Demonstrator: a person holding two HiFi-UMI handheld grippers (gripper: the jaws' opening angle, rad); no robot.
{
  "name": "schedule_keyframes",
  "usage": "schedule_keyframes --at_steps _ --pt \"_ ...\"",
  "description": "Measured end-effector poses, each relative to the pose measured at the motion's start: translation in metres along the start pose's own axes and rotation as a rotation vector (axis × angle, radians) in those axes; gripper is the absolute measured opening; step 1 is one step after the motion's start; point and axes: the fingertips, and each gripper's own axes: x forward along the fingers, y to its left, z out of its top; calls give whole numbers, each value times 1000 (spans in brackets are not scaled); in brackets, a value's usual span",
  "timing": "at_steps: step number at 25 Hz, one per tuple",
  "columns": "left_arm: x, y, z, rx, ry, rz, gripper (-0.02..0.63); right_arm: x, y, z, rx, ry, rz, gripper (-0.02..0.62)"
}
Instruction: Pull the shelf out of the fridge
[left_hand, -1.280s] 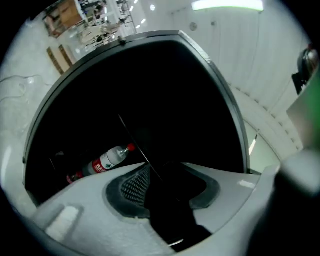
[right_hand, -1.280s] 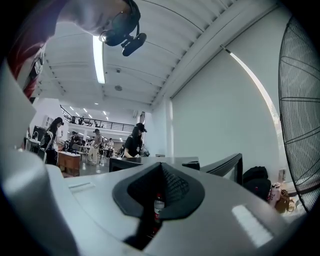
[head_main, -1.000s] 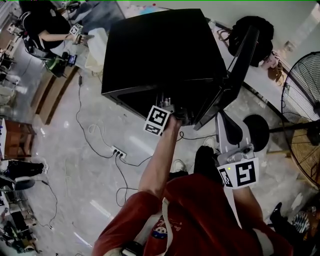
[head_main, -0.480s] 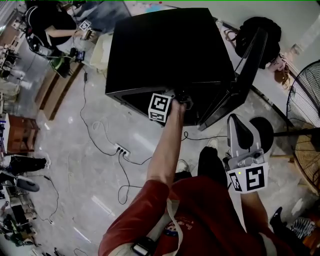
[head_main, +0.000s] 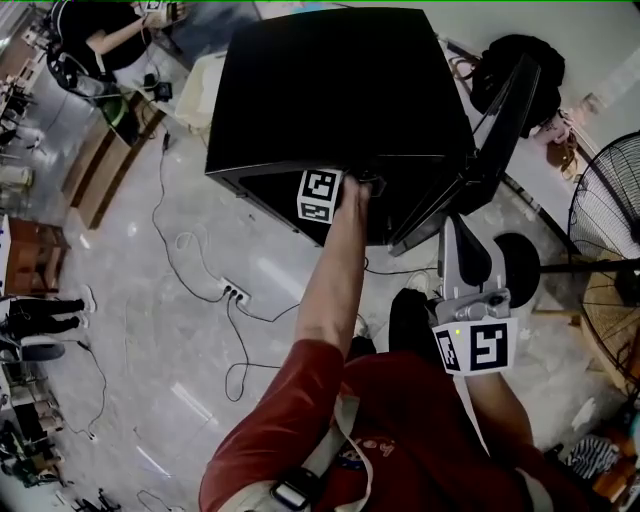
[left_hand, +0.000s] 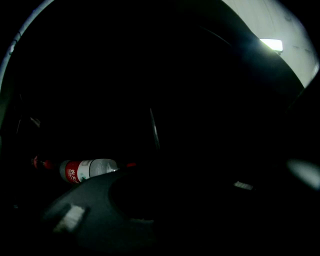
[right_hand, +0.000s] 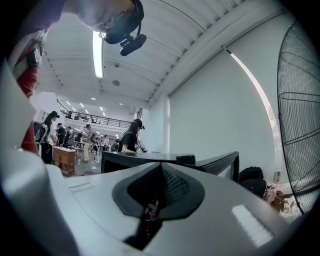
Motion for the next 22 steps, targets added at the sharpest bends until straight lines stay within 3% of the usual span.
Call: schedule_keyframes --at_steps 2,10,18,22 --pt "1 -4 1 -6 -15 -4 38 2 2 -1 -2 2 5 -2" --pt "5 18 2 -19 -34 15 35 3 3 -12 -5 29 12 -2" --pt "5 20 4 -118 -78 49 18 -3 -7 -12 1 36 -12 -2" --pt "-5 5 3 -166 -83 22 17 -5 -6 -11 1 32 -11 -2"
